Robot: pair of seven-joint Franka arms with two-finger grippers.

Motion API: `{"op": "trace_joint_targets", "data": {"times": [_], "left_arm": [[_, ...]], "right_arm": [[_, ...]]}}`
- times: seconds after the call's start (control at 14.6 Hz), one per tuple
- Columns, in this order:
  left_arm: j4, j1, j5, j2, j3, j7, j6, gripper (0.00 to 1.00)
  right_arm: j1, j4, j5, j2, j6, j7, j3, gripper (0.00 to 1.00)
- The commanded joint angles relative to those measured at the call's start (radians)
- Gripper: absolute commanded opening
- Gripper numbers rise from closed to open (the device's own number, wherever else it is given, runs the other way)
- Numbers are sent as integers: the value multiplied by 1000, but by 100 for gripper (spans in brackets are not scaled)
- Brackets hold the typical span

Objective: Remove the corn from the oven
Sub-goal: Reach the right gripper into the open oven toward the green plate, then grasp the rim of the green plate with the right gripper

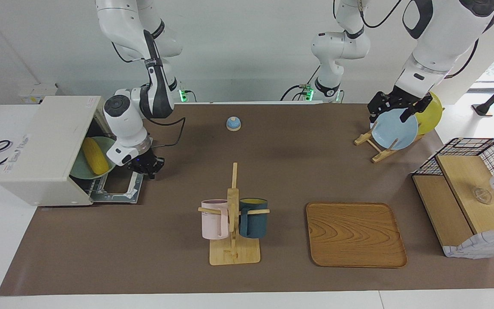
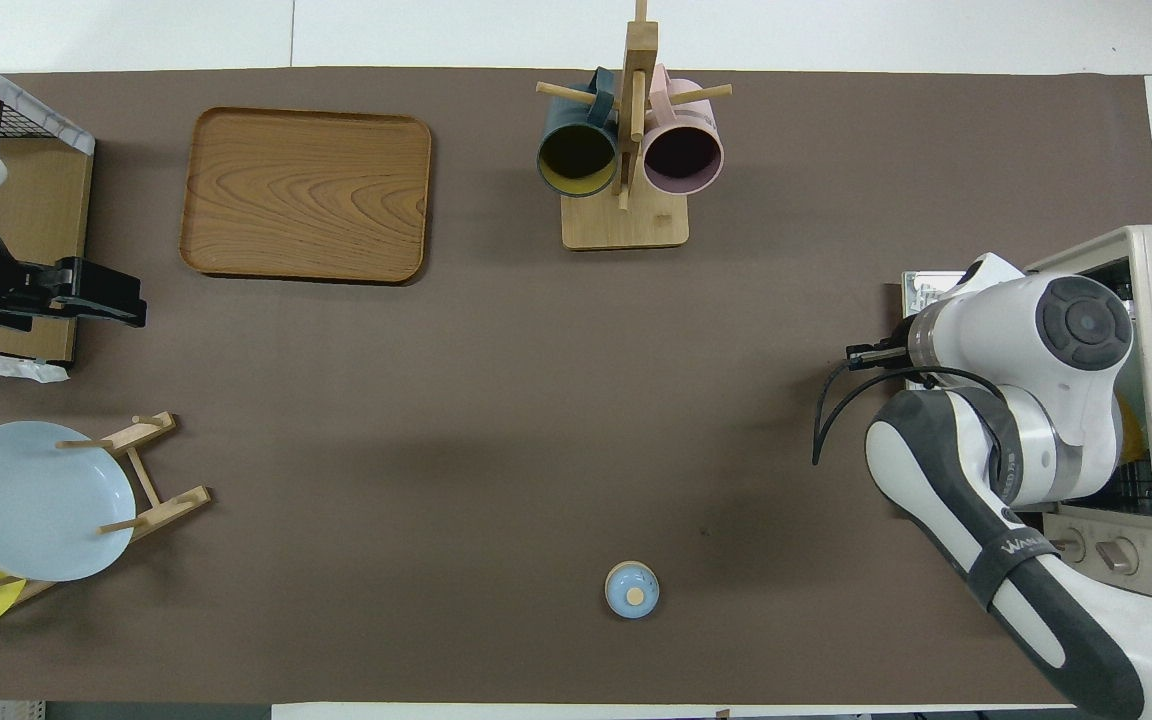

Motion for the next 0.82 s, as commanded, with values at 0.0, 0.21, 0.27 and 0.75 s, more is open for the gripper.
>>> {"op": "trace_joint_targets", "data": {"times": [0.0, 0.21, 0.27, 0.75], "left_arm": [[7, 9, 21, -7, -7, 0, -23, 100], [7, 9, 21, -7, -7, 0, -23, 100], [7, 9, 21, -7, -7, 0, -22, 100], [7, 9, 21, -5, -7, 2, -16, 100]], "right_arm": [[4, 116, 13, -21, -184, 6, -14, 0], [-33, 132, 2, -78, -304, 7, -22, 45], [-57, 132, -10, -86, -338, 7, -22, 47], [-154, 57, -50, -120, -342, -63, -20, 44]]}}
